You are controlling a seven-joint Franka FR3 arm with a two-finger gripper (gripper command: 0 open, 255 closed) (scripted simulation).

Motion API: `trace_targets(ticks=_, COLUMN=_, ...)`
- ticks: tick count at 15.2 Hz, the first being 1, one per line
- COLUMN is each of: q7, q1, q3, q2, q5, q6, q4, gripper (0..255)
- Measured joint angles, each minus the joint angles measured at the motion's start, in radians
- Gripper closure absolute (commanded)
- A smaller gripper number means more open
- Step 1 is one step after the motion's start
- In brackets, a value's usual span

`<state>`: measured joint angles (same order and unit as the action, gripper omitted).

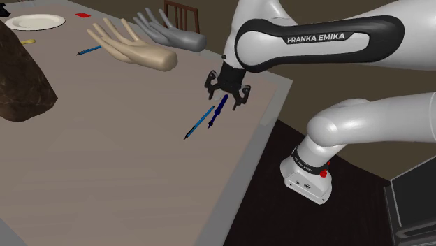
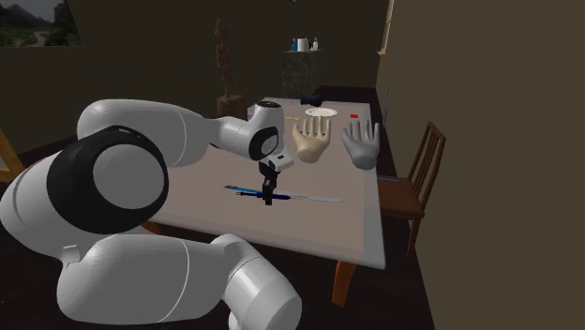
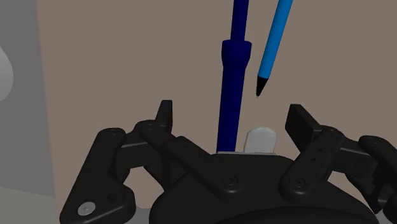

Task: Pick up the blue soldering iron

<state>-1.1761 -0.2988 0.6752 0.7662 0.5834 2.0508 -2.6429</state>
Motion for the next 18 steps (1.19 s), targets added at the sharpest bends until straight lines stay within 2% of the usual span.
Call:
trace_targets(ticks=1, q7=0.000, q1=0.000, q3=0.004, q2=-0.004, q5=0.002, q6=0.007, q4=-0.003, gripper=255)
trace_targets(ticks=11, q7=0.000, q1=-0.001, q3=0.005, q2=-0.004, q5=0.001, q6=0.011, q4=-0.001, gripper=255)
trace_targets(ticks=18, q7=-0.010, q1=-0.006, q3=-0.033, q2=0.019, q5=-0.029, q6=-0.073, q4=0.054, gripper=255)
